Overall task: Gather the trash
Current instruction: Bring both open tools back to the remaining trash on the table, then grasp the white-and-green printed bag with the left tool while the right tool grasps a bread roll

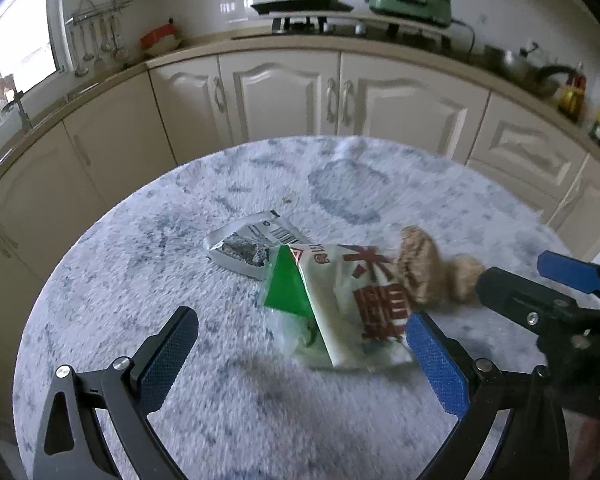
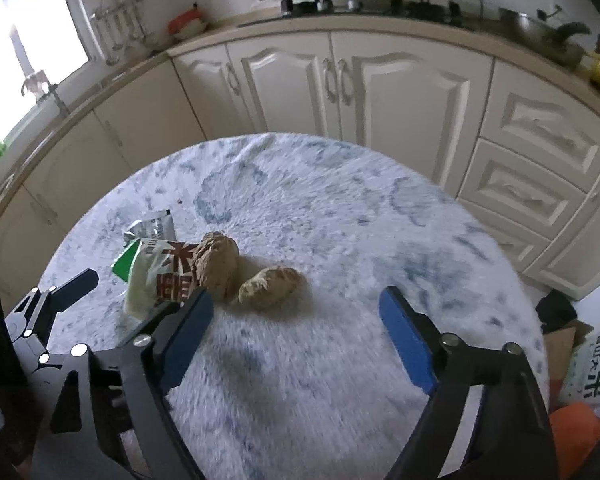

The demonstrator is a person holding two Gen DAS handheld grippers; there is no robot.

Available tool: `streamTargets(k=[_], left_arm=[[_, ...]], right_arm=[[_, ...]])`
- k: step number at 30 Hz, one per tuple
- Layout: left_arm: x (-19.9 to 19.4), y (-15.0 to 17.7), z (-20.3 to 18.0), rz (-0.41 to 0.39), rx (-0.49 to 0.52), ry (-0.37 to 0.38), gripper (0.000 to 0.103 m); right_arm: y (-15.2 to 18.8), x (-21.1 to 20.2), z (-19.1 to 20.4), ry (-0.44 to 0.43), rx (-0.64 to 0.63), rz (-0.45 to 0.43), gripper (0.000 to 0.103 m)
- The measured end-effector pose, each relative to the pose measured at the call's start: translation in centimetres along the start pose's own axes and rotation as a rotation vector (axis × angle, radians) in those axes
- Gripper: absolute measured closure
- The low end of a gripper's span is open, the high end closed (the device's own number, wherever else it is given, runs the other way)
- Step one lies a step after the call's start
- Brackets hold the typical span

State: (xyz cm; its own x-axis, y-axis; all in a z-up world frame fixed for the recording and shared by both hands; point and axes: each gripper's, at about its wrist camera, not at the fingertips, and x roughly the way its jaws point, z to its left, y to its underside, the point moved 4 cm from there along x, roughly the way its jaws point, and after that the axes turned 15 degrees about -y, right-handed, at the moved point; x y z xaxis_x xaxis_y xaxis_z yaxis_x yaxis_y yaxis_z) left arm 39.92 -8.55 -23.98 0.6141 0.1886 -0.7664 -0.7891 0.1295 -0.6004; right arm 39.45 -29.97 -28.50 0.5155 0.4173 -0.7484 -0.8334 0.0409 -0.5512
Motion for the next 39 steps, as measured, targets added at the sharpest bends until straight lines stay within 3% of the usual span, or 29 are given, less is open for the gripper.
streamTargets(k=[4, 6, 8, 9, 11, 12, 15, 19, 21, 28, 31, 34, 36, 37, 39], left_arm=[[1.3, -0.9, -0.8, -0.001, -0.005, 0.012, 0.001], [1.8, -1.2, -1.2, 0.003, -0.003, 0.036, 0.007], [2.3, -1.4, -1.7, 0.007, 0.003, 0.106, 0.024], [2.3, -1.5, -1.9, -0.003, 0.008, 0.114, 0.029], [2.4, -1.6, -2.3, -0.018, 0.022, 0.113, 0.049], [2.6, -1.7, -2.4, -0.02, 0.029, 0.122, 0.051], [3.5, -2.0, -2.2, -0.017, 0.009, 0.135, 0.052], [5.1, -2.4, -2.1, -0.012, -0.005, 0.132, 0.036], [6.0, -2.9, -2.1, -0.013, -0.014, 0.153, 0.035], [5.6, -2.7, -0.4, -0.028, -0.037, 0.21, 0.063], [5.9, -2.3, -0.1, -0.023, -0.049, 0.221, 0.062], [6.3, -2.7, 0.0, -0.019, -0.058, 0.203, 0.053], [5.9, -2.6, 0.2, -0.017, -0.067, 0.214, 0.057], [5.8, -2.6, 0.2, -0.015, -0.083, 0.228, 0.065], [6.2, -2.7, 0.8, -0.001, -0.138, 0.274, 0.068]], right_arm=[[-0.2, 1.4, -0.1, -0.009, 0.003, 0.015, 0.037], [-0.4, 1.7, 0.1, -0.013, -0.003, 0.016, 0.043], [-0.5, 2.0, 0.1, -0.017, -0.004, 0.024, 0.046], [-0.5, 2.0, 0.0, -0.018, -0.002, 0.028, 0.05], [-0.3, 1.8, 0.1, -0.03, -0.003, 0.035, 0.055], [-0.3, 1.6, 0.2, -0.026, -0.005, 0.034, 0.056], [-0.2, 1.2, 0.1, -0.024, -0.003, 0.022, 0.056], [-0.5, 1.1, -0.1, -0.026, 0.009, 0.023, 0.056], [-0.7, 1.1, -0.1, -0.048, 0.026, 0.018, 0.056], [-1.0, 0.4, -0.6, -0.068, 0.062, -0.007, 0.056], [-0.9, 0.6, -0.4, -0.05, 0.039, 0.005, 0.056], [-0.4, 1.4, 0.3, -0.045, 0.008, 0.03, 0.056], [-0.1, 2.2, 1.0, -0.029, -0.026, 0.041, 0.058], [0.0, 2.5, 1.2, -0.005, -0.052, 0.035, 0.059], [0.2, 2.7, 1.4, 0.042, -0.089, 0.024, 0.069]])
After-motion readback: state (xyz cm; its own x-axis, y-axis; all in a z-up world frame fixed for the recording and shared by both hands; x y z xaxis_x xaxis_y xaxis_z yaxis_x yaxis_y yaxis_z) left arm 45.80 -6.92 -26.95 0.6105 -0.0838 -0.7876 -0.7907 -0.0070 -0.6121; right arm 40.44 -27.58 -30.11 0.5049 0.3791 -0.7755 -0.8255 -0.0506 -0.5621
